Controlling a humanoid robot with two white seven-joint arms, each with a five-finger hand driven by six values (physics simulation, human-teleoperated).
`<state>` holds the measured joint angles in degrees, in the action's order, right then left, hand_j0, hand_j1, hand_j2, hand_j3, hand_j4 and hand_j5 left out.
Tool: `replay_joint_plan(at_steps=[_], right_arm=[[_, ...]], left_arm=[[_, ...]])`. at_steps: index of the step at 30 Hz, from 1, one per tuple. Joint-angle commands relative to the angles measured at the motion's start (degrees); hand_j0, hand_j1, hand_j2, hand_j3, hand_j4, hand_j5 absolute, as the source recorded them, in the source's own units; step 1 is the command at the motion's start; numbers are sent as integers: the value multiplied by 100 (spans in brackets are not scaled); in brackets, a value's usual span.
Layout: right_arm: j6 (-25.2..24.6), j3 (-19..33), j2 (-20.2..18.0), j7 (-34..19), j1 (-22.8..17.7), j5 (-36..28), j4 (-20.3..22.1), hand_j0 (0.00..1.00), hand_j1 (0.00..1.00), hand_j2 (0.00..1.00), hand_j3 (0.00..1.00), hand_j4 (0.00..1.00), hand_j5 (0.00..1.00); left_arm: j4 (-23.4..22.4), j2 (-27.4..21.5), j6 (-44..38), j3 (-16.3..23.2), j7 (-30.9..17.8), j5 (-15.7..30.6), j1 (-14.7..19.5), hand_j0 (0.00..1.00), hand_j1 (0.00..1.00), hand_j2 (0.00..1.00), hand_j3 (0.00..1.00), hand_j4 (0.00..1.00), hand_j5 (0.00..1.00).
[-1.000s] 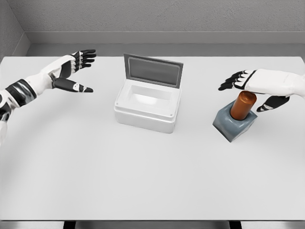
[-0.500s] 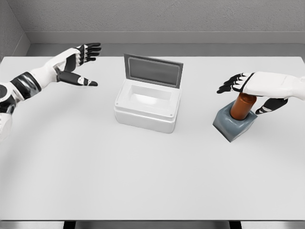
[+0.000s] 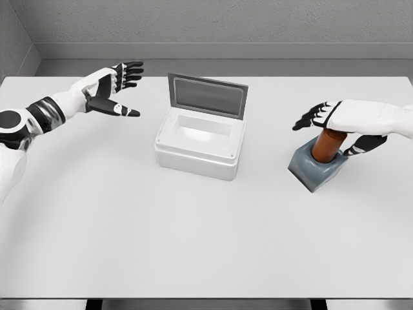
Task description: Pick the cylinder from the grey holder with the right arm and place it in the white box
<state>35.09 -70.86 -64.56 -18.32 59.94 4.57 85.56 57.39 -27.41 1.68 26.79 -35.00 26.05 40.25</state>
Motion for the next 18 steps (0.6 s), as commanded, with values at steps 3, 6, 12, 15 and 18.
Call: replay_joint_plan(at_steps=[3, 6, 12, 15, 18], right_arm=[[-9, 11, 5, -49, 0, -35, -4, 85, 85, 85, 85, 85, 85], [-9, 11, 5, -57, 0, -35, -22, 76, 76, 76, 76, 76, 76], [-9, 2, 5, -84, 0, -27, -31, 67, 67, 67, 67, 67, 67], [-9, 11, 5, -93, 0, -27, -48, 62, 62, 62, 62, 62, 62], [-9, 11, 5, -93, 0, -18, -66, 53, 53, 53, 53, 53, 53]], left_arm=[[-97, -1, -19, 10, 0, 23, 0, 100, 100, 100, 100, 100, 100], [-211, 8, -36, 19, 0, 14, 9, 100, 100, 100, 100, 100, 100], [-193, -19, -124, 98, 0, -416, 202, 100, 100, 100, 100, 100, 100], [-149, -71, -142, 317, 0, -416, 281, 100, 100, 100, 100, 100, 100], [-158, -124, -142, 608, 0, -390, 439, 100, 100, 100, 100, 100, 100]])
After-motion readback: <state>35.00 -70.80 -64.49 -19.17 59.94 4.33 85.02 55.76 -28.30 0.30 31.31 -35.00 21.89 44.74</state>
